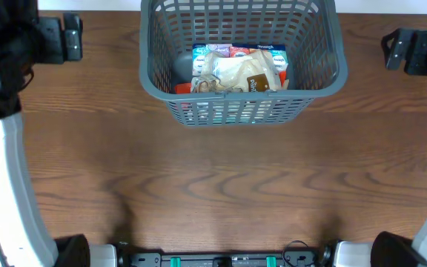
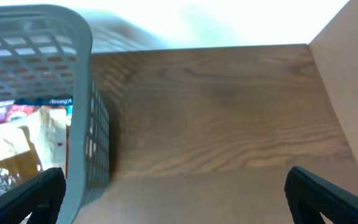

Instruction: Pack container

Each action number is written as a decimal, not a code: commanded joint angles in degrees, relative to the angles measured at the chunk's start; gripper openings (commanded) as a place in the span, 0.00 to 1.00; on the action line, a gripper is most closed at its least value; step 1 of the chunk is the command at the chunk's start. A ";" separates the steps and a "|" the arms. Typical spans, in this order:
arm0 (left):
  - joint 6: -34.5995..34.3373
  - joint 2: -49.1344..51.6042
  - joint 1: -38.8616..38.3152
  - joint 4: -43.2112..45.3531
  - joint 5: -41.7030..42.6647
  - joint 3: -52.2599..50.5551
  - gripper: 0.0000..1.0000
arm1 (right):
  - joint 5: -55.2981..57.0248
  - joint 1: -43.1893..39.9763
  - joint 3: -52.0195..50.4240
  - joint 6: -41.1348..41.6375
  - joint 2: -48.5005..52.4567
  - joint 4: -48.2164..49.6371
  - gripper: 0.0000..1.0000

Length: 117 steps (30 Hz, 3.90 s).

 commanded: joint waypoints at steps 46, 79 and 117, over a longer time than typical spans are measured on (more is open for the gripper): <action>-3.78 -36.57 0.09 37.03 4.20 -73.75 0.99 | -1.79 8.79 -77.15 -2.58 -44.37 38.05 0.99; -3.78 -33.42 0.09 37.00 4.20 -73.75 0.99 | -5.05 18.56 -87.01 -0.96 -83.01 36.17 0.99; -3.78 -33.42 0.09 37.00 4.20 -73.75 0.99 | 10.86 20.24 -113.20 6.99 -87.60 61.72 0.99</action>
